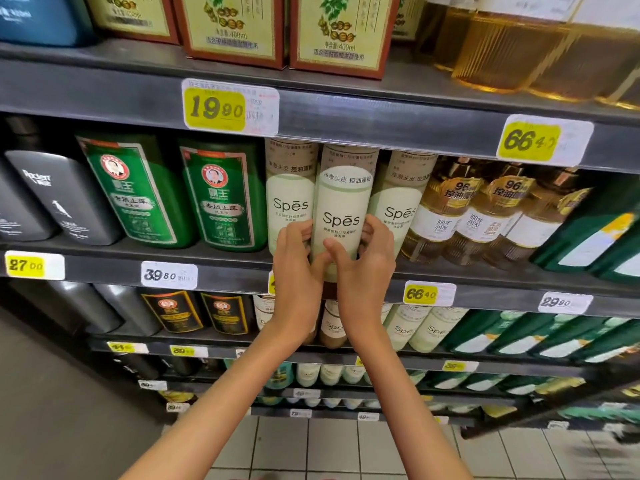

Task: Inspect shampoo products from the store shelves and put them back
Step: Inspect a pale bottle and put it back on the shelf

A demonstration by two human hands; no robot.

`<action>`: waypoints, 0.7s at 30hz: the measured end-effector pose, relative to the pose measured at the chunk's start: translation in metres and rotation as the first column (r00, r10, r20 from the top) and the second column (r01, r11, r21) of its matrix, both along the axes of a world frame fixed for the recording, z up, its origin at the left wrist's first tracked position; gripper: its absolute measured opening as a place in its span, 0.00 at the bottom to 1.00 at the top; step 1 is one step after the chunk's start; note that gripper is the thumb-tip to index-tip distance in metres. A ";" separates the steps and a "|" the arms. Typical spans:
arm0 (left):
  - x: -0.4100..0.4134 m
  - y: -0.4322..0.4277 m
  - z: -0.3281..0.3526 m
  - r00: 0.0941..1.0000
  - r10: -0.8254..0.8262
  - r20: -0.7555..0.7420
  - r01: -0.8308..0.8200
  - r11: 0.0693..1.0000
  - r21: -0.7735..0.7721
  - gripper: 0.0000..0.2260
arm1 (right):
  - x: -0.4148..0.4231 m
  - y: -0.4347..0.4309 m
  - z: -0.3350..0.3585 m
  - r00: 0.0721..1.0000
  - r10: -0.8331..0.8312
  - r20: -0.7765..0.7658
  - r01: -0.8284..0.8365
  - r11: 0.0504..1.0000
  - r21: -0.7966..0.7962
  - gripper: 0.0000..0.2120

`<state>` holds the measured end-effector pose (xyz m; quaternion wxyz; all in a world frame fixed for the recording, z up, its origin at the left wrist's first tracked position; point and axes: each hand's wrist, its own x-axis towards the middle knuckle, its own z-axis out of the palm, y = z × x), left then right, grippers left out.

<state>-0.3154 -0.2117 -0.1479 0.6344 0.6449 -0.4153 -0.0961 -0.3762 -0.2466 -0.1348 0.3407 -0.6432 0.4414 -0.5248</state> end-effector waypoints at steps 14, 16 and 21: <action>-0.001 -0.002 -0.014 0.993 0.017 0.118 -0.030 0.994 0.109 0.19 | -0.005 0.009 -0.016 1.000 0.024 -0.008 -0.024 0.998 0.051 0.21; 0.000 0.003 -0.017 0.998 -0.009 0.061 -0.001 0.986 0.164 0.20 | -0.012 0.012 -0.020 0.995 0.096 -0.018 -0.092 0.987 0.130 0.21; -0.002 0.000 -0.013 0.999 -0.033 0.024 0.028 0.980 0.199 0.18 | -0.014 0.006 -0.017 0.983 0.173 -0.054 -0.158 0.964 0.213 0.23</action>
